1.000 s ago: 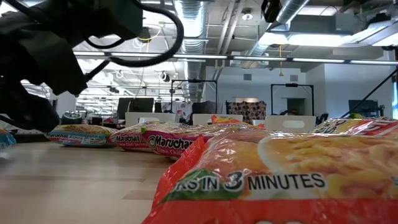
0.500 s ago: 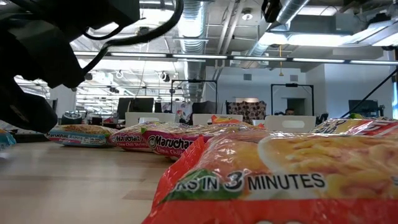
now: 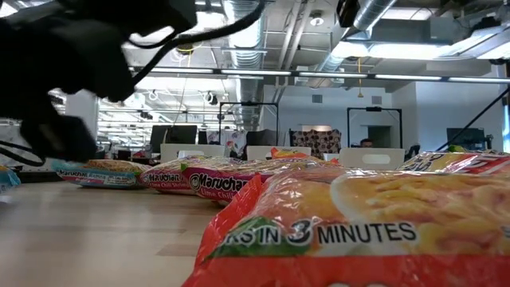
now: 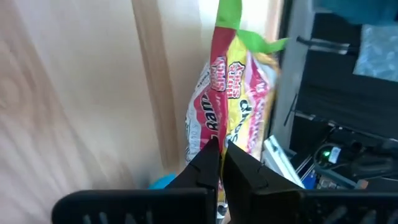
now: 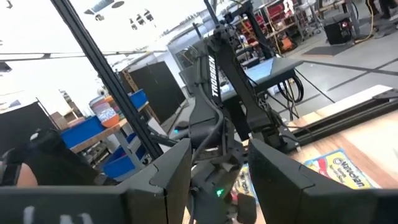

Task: Sort Maruchan noodles
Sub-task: Put the green noodle pack into the right white bin

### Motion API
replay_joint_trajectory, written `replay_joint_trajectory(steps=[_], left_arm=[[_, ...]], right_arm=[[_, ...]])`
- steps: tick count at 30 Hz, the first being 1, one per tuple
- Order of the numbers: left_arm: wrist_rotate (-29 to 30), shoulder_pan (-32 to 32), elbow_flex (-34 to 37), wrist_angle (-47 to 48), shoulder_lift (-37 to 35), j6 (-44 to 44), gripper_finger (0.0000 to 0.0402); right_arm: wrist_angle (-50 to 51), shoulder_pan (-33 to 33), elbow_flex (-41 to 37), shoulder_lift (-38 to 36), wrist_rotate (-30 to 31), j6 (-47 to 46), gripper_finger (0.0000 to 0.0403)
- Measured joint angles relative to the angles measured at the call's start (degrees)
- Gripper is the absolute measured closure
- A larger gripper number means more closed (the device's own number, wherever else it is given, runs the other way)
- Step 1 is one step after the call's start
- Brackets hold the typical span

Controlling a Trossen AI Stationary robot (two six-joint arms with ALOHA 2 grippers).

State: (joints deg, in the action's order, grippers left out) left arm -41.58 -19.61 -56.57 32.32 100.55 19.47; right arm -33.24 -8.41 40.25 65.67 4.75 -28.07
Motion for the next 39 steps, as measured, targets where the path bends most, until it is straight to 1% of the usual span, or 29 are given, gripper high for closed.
replay_joint_trajectory(steps=[5, 12, 15, 18, 23, 25, 28, 31, 35, 39], left_arm=[[-1.4, 4.6, -1.6, 0.7, -1.9, -2.8, 0.0401], [-1.6, 10.9, -1.8, 2.8, -5.4, -4.8, 0.0401], [-1.2, 13.2, -1.8, 4.4, -6.5, -5.6, 0.0401], [-1.0, 15.3, -1.8, 6.2, -7.3, -6.4, 0.0401], [-0.8, 17.3, -1.8, 6.3, -7.3, -6.4, 0.0401], [-0.6, 17.7, -1.8, 6.3, -7.3, -6.3, 0.0401], [-0.6, 18.1, -1.8, 6.2, -7.3, -5.3, 0.0401], [-0.6, 18.1, -1.8, 6.2, -7.3, -5.1, 0.0401], [-0.6, 18.1, -1.8, 5.7, -7.3, -5.2, 0.0401], [-0.7, 18.1, -1.8, 5.0, -7.3, -5.1, 0.0401]], right_arm=[[0.0, 1.9, 1.5, 0.0, 0.2, 0.0, 0.0218], [0.2, 6.0, 5.4, 0.0, 0.1, 0.0, 0.0218], [0.2, 7.9, 6.8, 0.0, -1.0, 0.0, 0.0218], [2.9, 9.9, 7.9, 0.0, -6.6, 0.0, 0.0218], [11.9, 11.7, 8.5, 0.0, -20.7, 0.0, 0.0218], [15.3, 10.7, 8.5, 0.0, -23.9, 0.0, 0.0218], [19.6, 8.1, 8.5, 0.0, -24.3, 1.1, 0.0218], [19.8, 5.3, 8.5, 0.0, -24.3, 1.5, 0.0218], [19.8, 1.2, 8.6, 1.5, -22.3, 1.5, 0.0218], [19.7, -2.9, 8.5, 5.7, -19.6, 1.5, 0.0218]])
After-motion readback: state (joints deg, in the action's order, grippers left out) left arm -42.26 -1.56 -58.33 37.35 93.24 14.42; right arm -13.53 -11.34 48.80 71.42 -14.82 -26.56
